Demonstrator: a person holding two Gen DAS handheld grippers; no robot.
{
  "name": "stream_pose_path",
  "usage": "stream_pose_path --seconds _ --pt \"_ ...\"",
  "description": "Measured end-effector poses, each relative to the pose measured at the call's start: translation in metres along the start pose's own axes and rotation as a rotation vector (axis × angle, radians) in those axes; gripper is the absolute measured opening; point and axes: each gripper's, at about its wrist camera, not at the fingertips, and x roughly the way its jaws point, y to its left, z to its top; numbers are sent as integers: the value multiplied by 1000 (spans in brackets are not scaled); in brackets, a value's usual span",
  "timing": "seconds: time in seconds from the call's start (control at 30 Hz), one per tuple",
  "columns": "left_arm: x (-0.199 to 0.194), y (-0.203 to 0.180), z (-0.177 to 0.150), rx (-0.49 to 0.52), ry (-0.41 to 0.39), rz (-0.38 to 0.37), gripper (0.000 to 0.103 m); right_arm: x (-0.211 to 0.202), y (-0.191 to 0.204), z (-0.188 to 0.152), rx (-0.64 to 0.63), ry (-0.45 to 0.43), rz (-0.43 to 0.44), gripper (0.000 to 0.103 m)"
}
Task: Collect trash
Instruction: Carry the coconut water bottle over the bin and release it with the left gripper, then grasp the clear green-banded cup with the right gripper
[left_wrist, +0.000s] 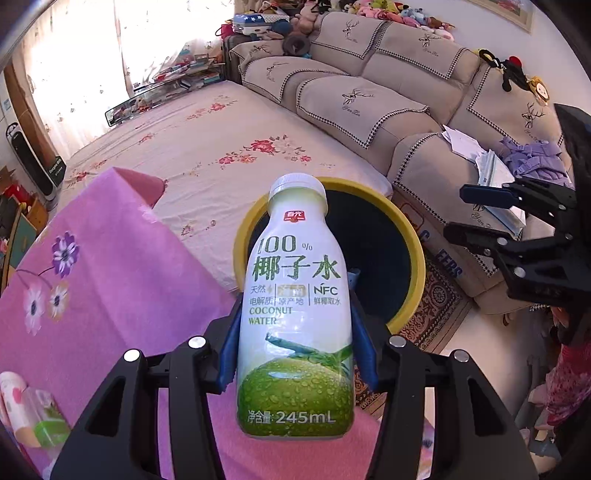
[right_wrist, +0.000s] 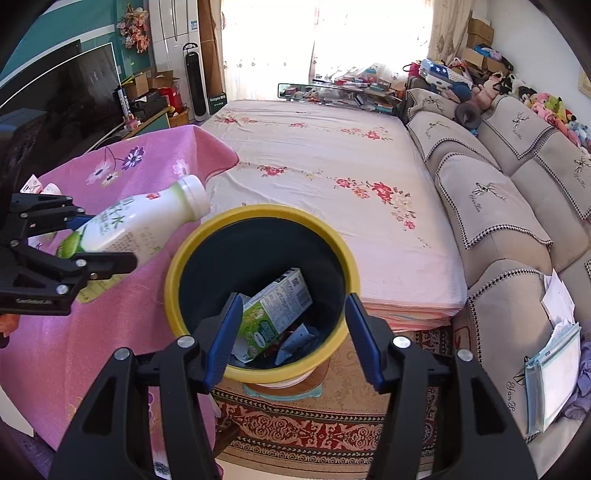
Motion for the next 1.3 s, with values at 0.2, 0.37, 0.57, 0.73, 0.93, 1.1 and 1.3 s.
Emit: stream_pose_path --seconds 0.2,0.37,0.57,0.73,0.93,1.1,1.3 --pt "46 -20 35 11 17 17 64 2 -26 -6 35 8 -11 60" --pt "30 -25 39 5 -44 50 84 7 -27 -10 38 18 -9 60" --pt "-32 -12 4 -47 -119 105 89 7 -5 -7 16 14 14 60" --pt "-99 18 -61 -138 -177 154 94 10 36 4 -11 5 67 60" --pt "-176 77 -174 -304 -197 247 96 28 138 32 -126 10 204 60" --pt "-223 125 -261 -453 -207 383 98 40 235 55 -249 18 311 60" --pt "-242 166 -334 -589 -205 438 98 49 325 72 -310 30 397 60"
